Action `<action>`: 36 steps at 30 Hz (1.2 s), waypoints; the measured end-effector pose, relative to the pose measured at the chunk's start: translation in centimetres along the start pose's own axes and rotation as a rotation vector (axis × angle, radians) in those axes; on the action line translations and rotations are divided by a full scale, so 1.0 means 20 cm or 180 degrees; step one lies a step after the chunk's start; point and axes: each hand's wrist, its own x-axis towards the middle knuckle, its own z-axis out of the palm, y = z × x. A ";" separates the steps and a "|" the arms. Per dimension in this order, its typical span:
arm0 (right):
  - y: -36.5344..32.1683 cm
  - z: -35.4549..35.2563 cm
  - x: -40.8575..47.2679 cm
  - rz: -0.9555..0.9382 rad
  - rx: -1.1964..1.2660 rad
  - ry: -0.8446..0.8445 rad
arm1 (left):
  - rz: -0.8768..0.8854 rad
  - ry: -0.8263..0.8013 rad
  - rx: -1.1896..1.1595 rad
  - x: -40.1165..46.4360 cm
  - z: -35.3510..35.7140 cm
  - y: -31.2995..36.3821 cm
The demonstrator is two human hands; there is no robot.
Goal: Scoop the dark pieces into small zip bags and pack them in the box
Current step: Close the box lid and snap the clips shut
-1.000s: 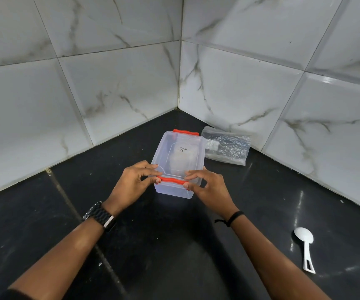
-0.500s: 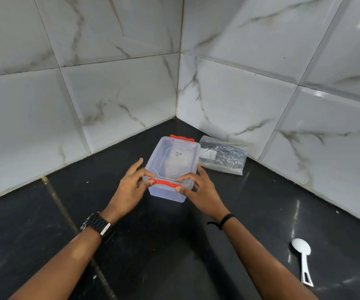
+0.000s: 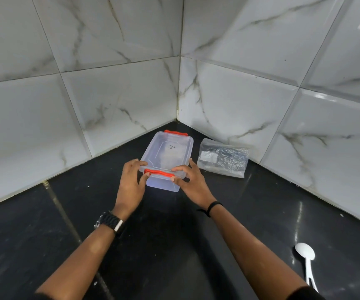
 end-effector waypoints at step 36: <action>0.32 -0.76 -1.27 0.2193 -0.1721 0.1554 | 0.0655 -0.2291 -0.0354 -0.80 0.91 0.77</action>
